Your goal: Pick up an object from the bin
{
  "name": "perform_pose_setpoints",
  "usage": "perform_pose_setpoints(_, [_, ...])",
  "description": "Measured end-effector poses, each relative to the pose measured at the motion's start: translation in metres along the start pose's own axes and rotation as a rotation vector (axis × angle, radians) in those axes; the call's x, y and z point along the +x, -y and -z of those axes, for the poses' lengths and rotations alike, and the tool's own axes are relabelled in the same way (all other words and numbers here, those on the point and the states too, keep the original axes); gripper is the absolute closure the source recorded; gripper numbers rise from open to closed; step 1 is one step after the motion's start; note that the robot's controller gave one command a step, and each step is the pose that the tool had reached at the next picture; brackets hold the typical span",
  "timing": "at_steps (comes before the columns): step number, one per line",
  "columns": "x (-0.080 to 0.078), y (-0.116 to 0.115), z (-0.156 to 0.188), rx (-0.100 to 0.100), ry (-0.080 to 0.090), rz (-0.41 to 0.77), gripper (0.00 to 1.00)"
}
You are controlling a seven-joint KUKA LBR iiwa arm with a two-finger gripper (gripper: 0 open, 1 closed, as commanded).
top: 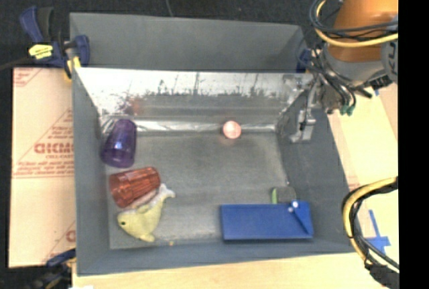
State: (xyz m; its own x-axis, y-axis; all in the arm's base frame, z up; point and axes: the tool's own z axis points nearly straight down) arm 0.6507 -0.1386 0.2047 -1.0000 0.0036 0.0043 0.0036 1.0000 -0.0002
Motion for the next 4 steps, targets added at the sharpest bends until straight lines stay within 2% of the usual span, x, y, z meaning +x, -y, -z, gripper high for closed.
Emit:
perform_pose_setpoints(1, [-0.002,0.000,0.006,0.002,0.009,0.002,0.00])
perform_pose_setpoints(2, [0.037,-0.058,-0.080,0.002,0.007,0.016,0.00])
perform_pose_setpoints(3, [0.039,-0.054,-0.071,0.004,0.016,0.020,0.00])
perform_pose_setpoints(4, [0.021,-0.099,-0.053,-0.001,0.009,0.010,0.00])
